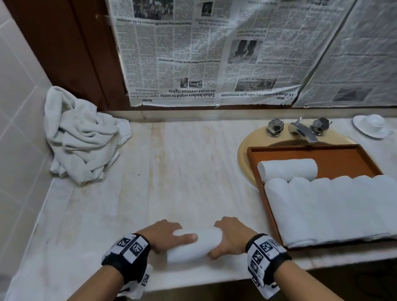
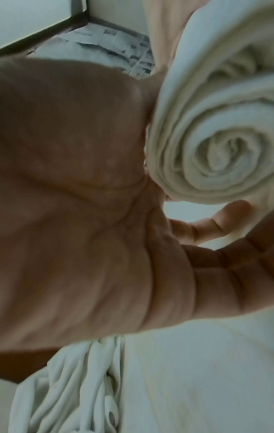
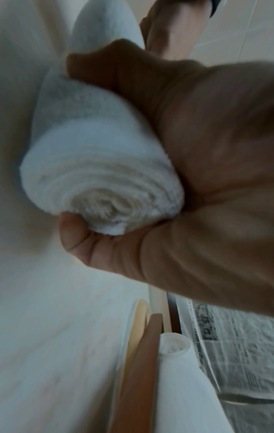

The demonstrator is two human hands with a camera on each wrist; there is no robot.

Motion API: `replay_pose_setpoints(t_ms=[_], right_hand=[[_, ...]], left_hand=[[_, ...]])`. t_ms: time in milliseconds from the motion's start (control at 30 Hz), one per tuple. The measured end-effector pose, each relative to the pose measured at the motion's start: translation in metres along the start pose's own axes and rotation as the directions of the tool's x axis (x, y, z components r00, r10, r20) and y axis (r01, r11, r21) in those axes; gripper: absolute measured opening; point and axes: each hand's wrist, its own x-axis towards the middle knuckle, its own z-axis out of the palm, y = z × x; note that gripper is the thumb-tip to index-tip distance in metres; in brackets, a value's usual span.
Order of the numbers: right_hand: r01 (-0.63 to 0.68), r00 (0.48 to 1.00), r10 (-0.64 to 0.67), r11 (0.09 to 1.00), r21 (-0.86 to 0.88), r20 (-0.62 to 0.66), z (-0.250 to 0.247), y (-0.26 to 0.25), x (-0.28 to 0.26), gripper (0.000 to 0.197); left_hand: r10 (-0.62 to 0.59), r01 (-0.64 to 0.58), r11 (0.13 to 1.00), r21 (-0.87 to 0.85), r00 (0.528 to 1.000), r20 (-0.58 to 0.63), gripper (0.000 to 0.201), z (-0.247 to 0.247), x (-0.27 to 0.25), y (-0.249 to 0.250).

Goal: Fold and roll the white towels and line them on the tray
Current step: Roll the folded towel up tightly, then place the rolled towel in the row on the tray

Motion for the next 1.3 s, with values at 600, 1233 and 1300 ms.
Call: replay_pose_setpoints(t_ms=[600,1233,1300], right_hand=[[0.084,0.981,-0.038,0.967,0.24,-0.191,-0.086,0.065,-0.046,0.067],[0.266,0.933,-0.097,0.835,0.482,-0.347,-0.258,0.275,0.001,0.061],[0.235,0.943,-0.079,0.845,0.48,-0.323,-0.263,0.289,0.023,0.057]], left_hand=[[0.195,-0.253,0.761,-0.597,0.968,-0.161,0.045,-0.035,0.011,0.086],[0.23,-0.413,0.882,-0.228,0.798,-0.557,0.057,-0.097,0.178,0.266],[0.201,-0.361,0.909,-0.207,0.817,-0.541,0.057,-0.103,0.201,0.273]])
